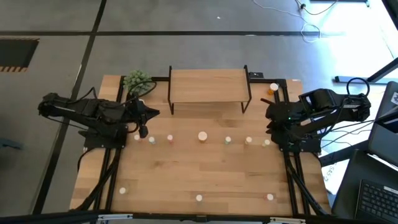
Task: Pick and place medicine bottles onto shelf by color
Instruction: Put the right yellow medicine bottle on the shelf
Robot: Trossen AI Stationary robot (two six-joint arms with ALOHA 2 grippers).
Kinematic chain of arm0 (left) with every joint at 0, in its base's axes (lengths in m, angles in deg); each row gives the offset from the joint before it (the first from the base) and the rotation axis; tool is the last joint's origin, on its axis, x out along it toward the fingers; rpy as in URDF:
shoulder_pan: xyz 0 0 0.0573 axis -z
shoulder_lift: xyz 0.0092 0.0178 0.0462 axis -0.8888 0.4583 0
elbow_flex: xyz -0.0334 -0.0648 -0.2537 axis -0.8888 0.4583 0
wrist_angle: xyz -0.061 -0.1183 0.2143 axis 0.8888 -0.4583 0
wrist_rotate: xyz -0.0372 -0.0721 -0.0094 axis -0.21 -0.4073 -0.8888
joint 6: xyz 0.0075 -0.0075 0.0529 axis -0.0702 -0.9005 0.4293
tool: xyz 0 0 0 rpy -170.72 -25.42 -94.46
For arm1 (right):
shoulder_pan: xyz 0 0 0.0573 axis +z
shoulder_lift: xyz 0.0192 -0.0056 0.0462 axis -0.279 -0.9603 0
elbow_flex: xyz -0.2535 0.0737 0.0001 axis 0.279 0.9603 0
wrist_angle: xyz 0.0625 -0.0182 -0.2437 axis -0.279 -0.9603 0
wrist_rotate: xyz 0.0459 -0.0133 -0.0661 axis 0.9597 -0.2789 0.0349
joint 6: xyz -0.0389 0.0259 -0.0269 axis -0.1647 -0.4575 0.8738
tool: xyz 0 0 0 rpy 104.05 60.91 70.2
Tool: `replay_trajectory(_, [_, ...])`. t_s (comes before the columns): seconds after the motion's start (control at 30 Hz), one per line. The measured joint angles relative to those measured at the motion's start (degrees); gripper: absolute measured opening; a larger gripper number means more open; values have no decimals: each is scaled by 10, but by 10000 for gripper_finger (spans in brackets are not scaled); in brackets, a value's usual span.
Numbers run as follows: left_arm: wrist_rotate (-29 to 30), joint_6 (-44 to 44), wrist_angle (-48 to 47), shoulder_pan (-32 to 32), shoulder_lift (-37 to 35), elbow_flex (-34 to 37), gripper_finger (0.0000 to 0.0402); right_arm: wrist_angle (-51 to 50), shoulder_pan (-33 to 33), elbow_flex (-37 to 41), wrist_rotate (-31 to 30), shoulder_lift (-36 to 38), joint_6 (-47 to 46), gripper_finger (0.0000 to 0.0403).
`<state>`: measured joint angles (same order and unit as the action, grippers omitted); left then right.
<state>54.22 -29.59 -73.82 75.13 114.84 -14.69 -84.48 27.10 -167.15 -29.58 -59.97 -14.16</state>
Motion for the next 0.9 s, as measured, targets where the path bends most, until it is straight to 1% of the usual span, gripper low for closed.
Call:
replay_trajectory(0.17, [0, 0, -30, 0, 0, 0, 27, -6, 0, 0, -8, -25, 5, 117])
replay_trajectory(0.3, [-6, 0, -34, 0, 0, 0, 27, -5, 0, 0, -13, -48, -2, 117])
replay_trajectory(0.53, [-13, 2, -32, 0, 3, -7, 27, -4, 0, 0, -13, -72, 46, 117])
replay_trajectory(0.67, [-13, 37, -38, 0, 35, -47, 28, -8, 0, 0, -10, -70, 55, 117])
replay_trajectory(0.77, [-13, 59, -51, 0, 68, -89, 27, -44, 0, 0, -9, -63, 52, 117])
replay_trajectory(0.83, [-12, 62, -64, 0, 87, -112, 27, -66, 0, 0, -10, -50, 31, 117])
replay_trajectory(0.9, [-12, 62, -68, 0, 106, -129, 27, -57, 3, 1, -13, -25, 5, 117])
